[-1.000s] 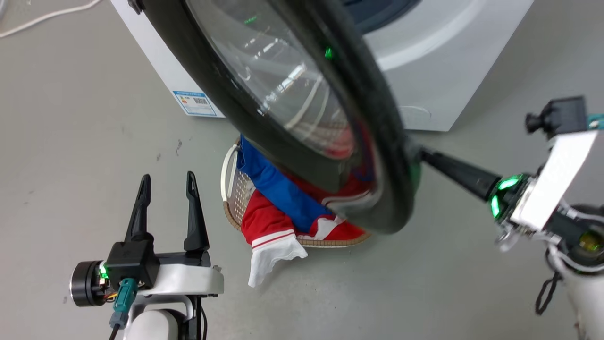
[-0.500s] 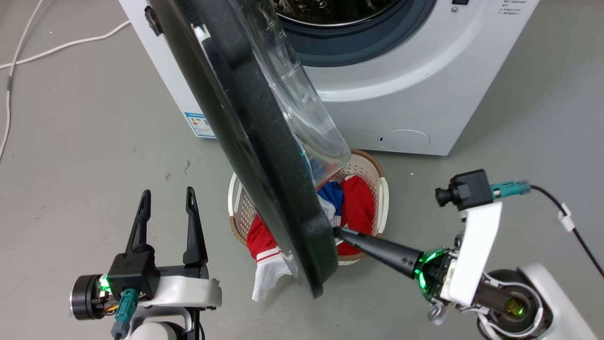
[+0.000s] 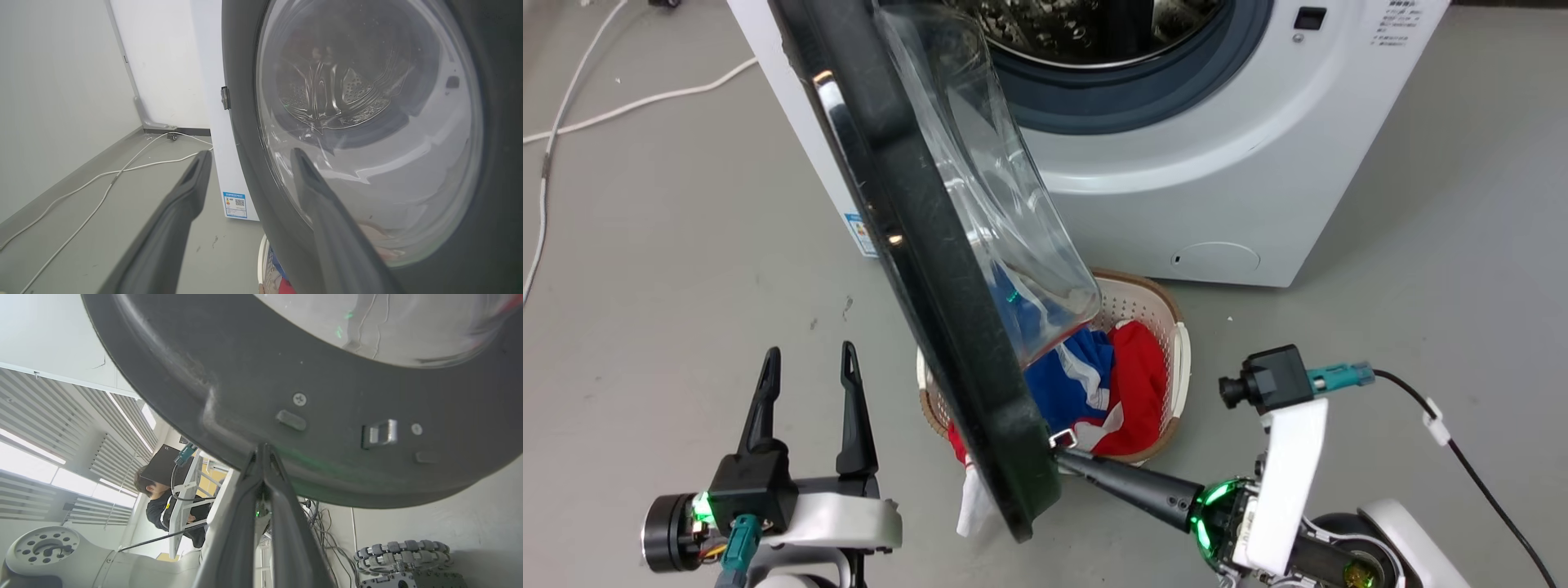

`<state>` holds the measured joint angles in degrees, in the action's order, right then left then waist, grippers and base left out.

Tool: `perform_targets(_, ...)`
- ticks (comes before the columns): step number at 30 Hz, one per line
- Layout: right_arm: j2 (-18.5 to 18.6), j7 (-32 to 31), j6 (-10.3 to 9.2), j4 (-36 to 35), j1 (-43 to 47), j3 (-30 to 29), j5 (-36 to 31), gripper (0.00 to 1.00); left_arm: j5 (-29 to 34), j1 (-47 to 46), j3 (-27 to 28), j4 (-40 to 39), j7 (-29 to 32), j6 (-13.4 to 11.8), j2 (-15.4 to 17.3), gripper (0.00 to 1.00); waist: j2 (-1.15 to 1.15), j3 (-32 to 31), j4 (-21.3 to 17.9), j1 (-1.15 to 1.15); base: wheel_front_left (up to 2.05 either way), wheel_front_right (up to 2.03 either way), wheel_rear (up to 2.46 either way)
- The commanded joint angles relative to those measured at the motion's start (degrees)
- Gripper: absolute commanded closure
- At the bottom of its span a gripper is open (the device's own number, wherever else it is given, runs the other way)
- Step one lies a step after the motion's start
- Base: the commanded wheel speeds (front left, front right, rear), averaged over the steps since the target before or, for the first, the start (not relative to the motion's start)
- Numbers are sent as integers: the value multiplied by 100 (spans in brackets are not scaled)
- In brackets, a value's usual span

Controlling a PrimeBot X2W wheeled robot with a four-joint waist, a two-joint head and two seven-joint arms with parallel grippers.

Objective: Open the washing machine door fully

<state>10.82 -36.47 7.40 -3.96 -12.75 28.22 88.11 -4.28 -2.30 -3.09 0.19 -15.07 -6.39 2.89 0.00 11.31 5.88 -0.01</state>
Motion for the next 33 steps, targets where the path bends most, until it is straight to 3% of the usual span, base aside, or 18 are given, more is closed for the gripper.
perform_targets(1,-42,135,17,-31,94,-46,-57,100,16,113,26,16,-16,-1,0,0,0,-84,-36,1,0,0,0)
perform_targets(3,-65,363,17,-80,168,-166,-72,100,28,146,32,31,-16,11,0,0,0,-170,-55,1,0,0,0)
perform_targets(4,-72,502,17,-114,196,-247,-94,89,31,169,41,42,-16,19,0,0,0,-216,-65,1,0,0,0)
perform_targets(5,-77,656,17,-151,231,-337,-126,68,34,203,46,52,-16,21,0,0,0,-258,-74,1,0,0,0)
perform_targets(6,-89,796,17,-201,267,-418,-139,53,34,233,51,51,-16,18,0,0,0,-305,-88,1,0,0,0)
perform_targets(7,-96,944,17,-255,304,-497,-170,17,33,259,62,51,-16,15,0,0,0,-349,-101,1,0,0,0)
perform_targets(8,-91,1110,17,-318,339,-585,-224,0,39,280,77,47,-16,15,0,0,0,-385,-116,1,0,0,0)
perform_targets(14,20,2535,17,-495,453,-1149,-1020,0,64,445,155,15,-16,26,-1,0,0,-596,-210,1,0,0,0)
perform_targets(22,451,4752,16,-59,497,-1413,-3338,0,112,610,253,-21,-16,53,1,0,0,-780,-314,1,0,0,0)
perform_targets(28,290,5157,16,224,636,-1980,-5596,0,158,685,330,5,-16,101,1,0,0,-876,-375,1,0,0,0)
perform_targets(33,-272,5166,10,117,933,-2646,-6922,0,157,764,268,-42,-16,48,1,0,0,-958,-387,1,0,0,0)
